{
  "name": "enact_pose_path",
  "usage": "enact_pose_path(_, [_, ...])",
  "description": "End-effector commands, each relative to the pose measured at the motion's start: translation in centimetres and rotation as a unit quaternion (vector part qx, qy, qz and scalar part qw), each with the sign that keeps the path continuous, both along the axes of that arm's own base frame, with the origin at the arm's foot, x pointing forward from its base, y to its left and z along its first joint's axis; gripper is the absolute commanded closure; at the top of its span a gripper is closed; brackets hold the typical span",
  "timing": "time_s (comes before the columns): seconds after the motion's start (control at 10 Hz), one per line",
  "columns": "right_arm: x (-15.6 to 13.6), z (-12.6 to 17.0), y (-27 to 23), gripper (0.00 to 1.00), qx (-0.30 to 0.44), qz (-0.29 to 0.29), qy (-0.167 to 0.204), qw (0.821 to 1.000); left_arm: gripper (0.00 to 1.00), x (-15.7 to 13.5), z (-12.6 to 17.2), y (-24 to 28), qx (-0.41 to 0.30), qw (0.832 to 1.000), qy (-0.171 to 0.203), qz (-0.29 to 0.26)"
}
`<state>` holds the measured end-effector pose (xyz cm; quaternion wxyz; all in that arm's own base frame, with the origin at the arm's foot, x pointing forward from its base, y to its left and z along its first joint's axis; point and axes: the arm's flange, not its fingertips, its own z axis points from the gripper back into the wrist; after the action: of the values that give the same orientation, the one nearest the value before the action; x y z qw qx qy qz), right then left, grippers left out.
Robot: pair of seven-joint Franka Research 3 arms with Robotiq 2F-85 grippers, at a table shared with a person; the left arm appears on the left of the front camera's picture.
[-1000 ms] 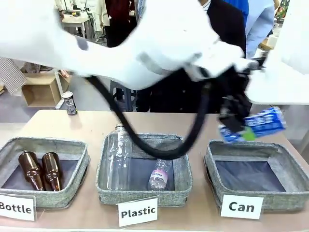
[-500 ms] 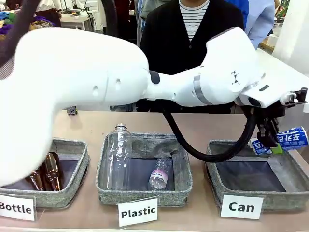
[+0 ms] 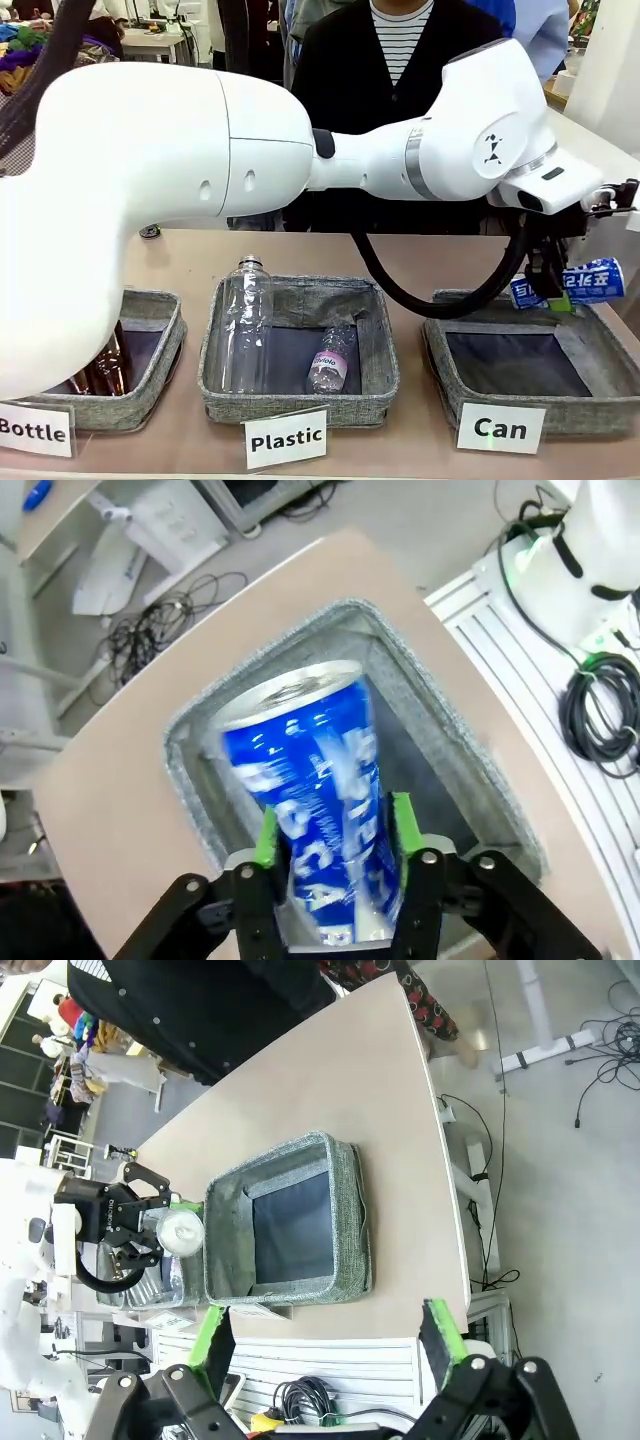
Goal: Sort the can waste into the basket.
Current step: Pick up the can waste from the table and place it in the right Fabric basket.
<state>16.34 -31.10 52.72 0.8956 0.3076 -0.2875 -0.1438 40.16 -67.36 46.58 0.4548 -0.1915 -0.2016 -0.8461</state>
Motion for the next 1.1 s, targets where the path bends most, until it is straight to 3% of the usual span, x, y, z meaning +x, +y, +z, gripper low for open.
enact_pose_path(0.0, [0.2, 0.3, 0.1, 0.00, 0.002, -0.012, 0.006, 1.000, 0.00, 0.6, 0.7, -0.8, 0.009, 1.000, -0.009, -0.010])
enact_pose_path(0.4, [0.0, 0.0, 0.0, 0.00, 0.000, 0.000, 0.000, 1.000, 0.00, 0.8, 1.5, 0.7, 0.013, 1.000, 0.002, -0.008])
enact_pose_path(0.6, [2.9, -0.3, 1.7, 0.00, -0.011, 0.050, -0.002, 0.999, 0.00, 0.5, 4.1, 4.0, 0.059, 0.995, 0.069, 0.036])
enact_pose_path(0.7, [5.5, -0.6, 3.1, 0.00, -0.009, 0.071, -0.005, 0.997, 0.00, 0.2, 6.1, 7.7, 0.056, 0.989, 0.126, 0.061])
enact_pose_path(0.8, [7.8, -0.8, 4.4, 0.00, -0.007, 0.090, -0.013, 0.996, 0.00, -0.1, 7.7, 11.9, 0.047, 0.983, 0.158, 0.079])
enact_pose_path(1.0, [12.2, -1.5, 9.1, 0.00, -0.003, 0.156, -0.034, 0.987, 0.00, 0.0, 11.0, 20.9, 0.020, 0.968, 0.195, 0.153])
